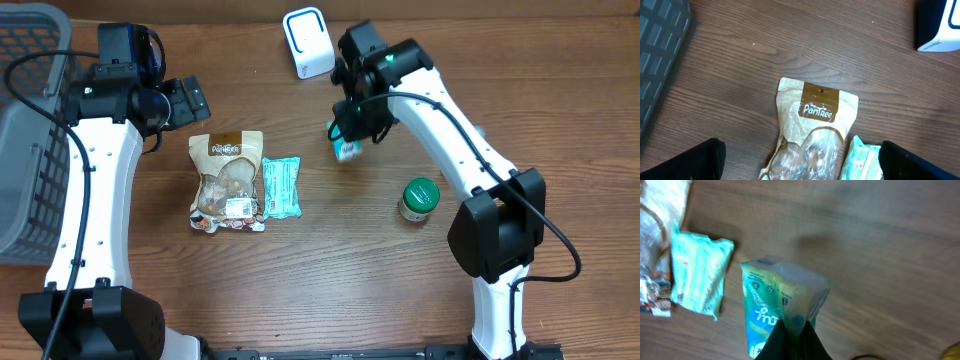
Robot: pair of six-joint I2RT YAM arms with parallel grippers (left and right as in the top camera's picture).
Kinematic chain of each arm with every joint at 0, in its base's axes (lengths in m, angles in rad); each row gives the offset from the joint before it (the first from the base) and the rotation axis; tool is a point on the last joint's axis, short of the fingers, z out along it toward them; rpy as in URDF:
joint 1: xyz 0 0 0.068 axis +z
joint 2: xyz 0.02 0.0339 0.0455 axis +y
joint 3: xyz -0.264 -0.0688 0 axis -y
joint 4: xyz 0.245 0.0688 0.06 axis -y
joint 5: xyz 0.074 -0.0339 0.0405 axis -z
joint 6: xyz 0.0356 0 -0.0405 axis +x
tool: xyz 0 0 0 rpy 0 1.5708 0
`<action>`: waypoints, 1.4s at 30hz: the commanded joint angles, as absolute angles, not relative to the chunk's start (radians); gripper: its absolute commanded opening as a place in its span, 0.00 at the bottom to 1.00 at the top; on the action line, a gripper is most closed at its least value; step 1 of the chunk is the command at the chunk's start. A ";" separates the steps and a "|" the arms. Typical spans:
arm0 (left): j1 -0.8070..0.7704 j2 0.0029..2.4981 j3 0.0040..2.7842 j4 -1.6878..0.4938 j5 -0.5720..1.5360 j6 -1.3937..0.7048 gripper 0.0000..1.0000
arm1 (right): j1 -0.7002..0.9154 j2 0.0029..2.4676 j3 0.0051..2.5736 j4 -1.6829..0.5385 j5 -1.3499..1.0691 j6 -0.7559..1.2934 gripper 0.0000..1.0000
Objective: Scan the item barcode
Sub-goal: 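Bring the tissue pack down and set it on the table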
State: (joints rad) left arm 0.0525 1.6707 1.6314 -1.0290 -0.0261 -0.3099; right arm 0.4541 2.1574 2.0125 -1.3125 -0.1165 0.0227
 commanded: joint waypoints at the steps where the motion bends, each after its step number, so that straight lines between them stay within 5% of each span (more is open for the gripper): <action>1: 0.045 1.668 1.640 -1.028 -0.029 -0.302 1.00 | 0.459 2.159 1.950 -1.303 -0.159 0.057 0.04; 25: 0.045 1.668 1.640 -1.029 -0.030 -0.302 0.99 | 0.458 2.159 1.930 -1.354 0.054 0.196 0.04; 26: 0.045 1.668 1.640 -1.028 -0.029 -0.302 1.00 | 0.458 2.159 1.930 -1.356 0.064 0.195 0.07; 30: 0.045 1.668 1.640 -1.028 -0.030 -0.302 0.99 | 0.459 2.159 1.930 -1.363 0.165 0.214 0.84; 31: 0.045 1.668 1.640 -1.029 -0.030 -0.302 1.00 | 0.459 2.159 1.933 -1.359 0.166 0.214 0.89; 42: 0.045 1.668 1.640 -1.028 -0.030 -0.302 1.00 | 0.627 2.159 1.985 -1.081 -0.133 0.215 0.86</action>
